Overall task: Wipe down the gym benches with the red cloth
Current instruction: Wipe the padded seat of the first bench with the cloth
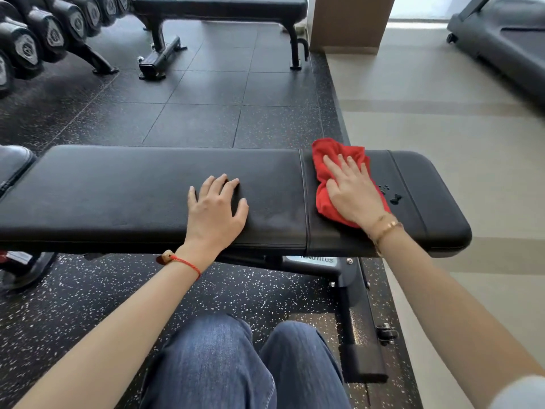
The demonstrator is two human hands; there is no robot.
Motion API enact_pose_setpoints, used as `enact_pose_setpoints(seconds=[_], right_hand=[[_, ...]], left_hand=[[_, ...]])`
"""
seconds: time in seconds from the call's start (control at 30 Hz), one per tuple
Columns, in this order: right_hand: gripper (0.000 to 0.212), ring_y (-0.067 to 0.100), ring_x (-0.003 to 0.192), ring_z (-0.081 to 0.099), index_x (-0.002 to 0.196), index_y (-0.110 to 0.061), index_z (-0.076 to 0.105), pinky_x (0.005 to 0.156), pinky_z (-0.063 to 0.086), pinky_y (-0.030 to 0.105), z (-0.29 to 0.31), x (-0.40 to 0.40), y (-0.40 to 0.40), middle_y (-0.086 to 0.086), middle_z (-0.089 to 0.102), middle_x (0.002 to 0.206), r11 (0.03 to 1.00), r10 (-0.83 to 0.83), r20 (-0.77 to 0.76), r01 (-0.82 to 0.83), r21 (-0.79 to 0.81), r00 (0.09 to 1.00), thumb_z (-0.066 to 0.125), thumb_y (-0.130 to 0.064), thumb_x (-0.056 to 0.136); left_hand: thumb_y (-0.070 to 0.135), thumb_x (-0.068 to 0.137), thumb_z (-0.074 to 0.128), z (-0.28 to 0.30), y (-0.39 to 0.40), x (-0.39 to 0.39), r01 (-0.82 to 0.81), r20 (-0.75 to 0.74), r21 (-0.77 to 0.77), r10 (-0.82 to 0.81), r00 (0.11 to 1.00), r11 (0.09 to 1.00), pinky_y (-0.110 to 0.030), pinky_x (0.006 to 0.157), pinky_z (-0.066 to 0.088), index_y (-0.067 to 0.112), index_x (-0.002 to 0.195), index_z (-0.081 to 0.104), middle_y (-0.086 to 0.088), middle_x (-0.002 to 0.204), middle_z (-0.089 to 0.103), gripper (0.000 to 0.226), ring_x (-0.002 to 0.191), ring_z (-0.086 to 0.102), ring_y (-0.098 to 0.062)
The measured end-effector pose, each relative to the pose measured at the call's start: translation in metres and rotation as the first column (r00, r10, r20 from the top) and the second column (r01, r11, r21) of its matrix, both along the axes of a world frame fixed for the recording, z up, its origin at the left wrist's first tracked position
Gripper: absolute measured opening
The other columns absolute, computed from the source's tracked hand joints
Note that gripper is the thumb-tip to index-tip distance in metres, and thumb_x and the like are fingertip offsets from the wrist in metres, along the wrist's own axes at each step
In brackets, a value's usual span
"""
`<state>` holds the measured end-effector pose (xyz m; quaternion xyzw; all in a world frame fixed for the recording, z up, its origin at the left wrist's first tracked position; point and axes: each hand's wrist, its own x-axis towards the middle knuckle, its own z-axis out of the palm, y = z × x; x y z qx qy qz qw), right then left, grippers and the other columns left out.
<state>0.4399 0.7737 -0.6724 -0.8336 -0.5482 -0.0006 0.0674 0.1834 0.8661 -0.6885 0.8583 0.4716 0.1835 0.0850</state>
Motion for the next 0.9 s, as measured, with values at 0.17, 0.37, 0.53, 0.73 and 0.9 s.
enact_pose_setpoints(seconds=[0.17,0.37,0.53,0.73,0.9], right_hand=[[0.058,0.032,0.149,0.015,0.156,-0.015,0.015,0.122,0.0,0.046,0.005,-0.02,0.031,0.021,0.013,0.161,1.0,0.008,0.016,-0.008,0.009,1.0,0.03,-0.026,0.101],[0.059,0.024,0.15,0.017,0.155,-0.021,0.02,0.123,0.003,0.038,-0.007,-0.038,-0.05,0.012,0.019,0.161,0.987,0.121,0.003,-0.12,0.102,0.993,0.034,-0.027,0.098],[0.057,0.031,0.149,0.018,0.155,-0.018,0.019,0.122,0.005,0.045,-0.005,0.02,-0.059,0.018,0.02,0.16,0.994,-0.099,0.063,0.096,0.05,0.993,0.031,-0.023,0.1],[0.057,0.032,0.149,0.015,0.155,-0.019,0.017,0.122,0.001,0.047,0.001,0.011,-0.019,0.02,0.014,0.161,0.998,-0.068,0.03,0.068,0.015,0.997,0.031,-0.026,0.101],[0.058,0.025,0.15,0.016,0.154,-0.025,0.023,0.123,0.001,0.041,-0.005,-0.027,-0.06,0.011,0.019,0.161,0.989,0.12,0.011,-0.121,0.089,0.993,0.037,-0.026,0.098]], left_hand=[[0.041,0.097,0.048,0.003,-0.017,0.033,0.058,0.024,0.008,-0.058,0.998,0.998,-0.053,0.122,0.014,0.02,0.147,0.044,-0.003,0.156,0.039,0.055,0.148,0.026,-0.022],[0.04,0.098,0.044,-0.005,-0.027,0.062,0.115,-0.027,0.023,-0.114,0.993,0.993,-0.054,0.121,0.014,0.021,0.149,0.04,-0.004,0.158,0.036,0.055,0.148,0.025,-0.024],[0.039,0.098,0.042,-0.012,-0.03,0.062,0.111,-0.041,0.052,-0.109,0.993,0.993,-0.056,0.121,0.015,0.02,0.148,0.041,-0.005,0.157,0.037,0.053,0.147,0.026,-0.026],[0.038,0.096,0.045,-0.013,-0.03,0.065,0.098,-0.025,0.077,-0.096,0.995,0.992,-0.059,0.119,0.019,0.019,0.143,0.046,-0.006,0.152,0.043,0.05,0.143,0.032,-0.027],[0.038,0.096,0.047,-0.014,-0.03,0.064,0.097,-0.008,0.088,-0.097,0.995,0.991,-0.059,0.118,0.02,0.019,0.142,0.048,-0.006,0.151,0.045,0.049,0.143,0.034,-0.027]])
